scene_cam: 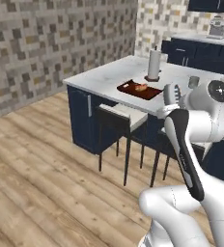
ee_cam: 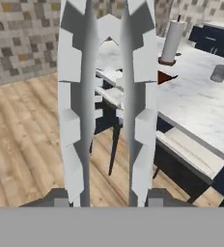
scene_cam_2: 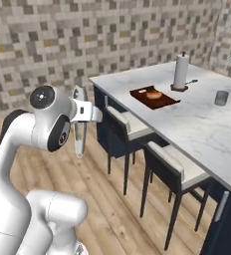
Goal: Take the tongs from the drawer on the left and place them on the dining counter next to the tray containing the hot dog.
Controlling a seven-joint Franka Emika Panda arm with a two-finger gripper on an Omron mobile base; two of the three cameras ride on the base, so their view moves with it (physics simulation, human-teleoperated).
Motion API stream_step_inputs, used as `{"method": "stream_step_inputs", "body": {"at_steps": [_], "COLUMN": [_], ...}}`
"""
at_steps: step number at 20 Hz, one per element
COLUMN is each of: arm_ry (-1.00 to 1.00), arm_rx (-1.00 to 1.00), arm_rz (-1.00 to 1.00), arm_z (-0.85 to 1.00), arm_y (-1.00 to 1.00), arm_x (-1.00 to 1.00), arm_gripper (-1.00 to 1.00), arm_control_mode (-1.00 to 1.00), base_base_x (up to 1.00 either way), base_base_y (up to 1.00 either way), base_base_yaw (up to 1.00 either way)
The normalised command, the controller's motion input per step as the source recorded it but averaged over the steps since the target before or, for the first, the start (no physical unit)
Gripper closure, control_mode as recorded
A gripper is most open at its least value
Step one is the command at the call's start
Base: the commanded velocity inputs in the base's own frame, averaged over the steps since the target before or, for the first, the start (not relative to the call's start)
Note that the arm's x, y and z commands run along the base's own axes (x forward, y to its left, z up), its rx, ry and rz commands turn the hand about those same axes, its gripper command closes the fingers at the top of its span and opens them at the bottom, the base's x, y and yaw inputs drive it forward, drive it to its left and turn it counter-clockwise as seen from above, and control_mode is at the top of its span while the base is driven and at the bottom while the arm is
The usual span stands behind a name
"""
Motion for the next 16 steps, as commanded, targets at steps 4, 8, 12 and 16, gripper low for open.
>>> {"method": "stream_step_inputs", "body": {"at_steps": [4,8,12,16], "arm_ry": [0.00,0.00,0.00,0.00], "arm_rx": [0.00,0.00,0.00,0.00], "arm_rz": [0.00,0.00,0.00,0.00], "arm_z": [0.00,0.00,0.00,0.00], "arm_y": [0.00,0.00,0.00,0.00], "arm_x": [0.00,0.00,0.00,0.00], "arm_gripper": [1.00,1.00,1.00,1.00], "arm_control_mode": [1.00,1.00,1.00,1.00], "base_base_x": [0.35,0.25,0.20,0.24], "base_base_y": [0.46,0.53,0.51,0.49], "base_base_yaw": [-0.38,-0.36,-0.36,-0.37]}}
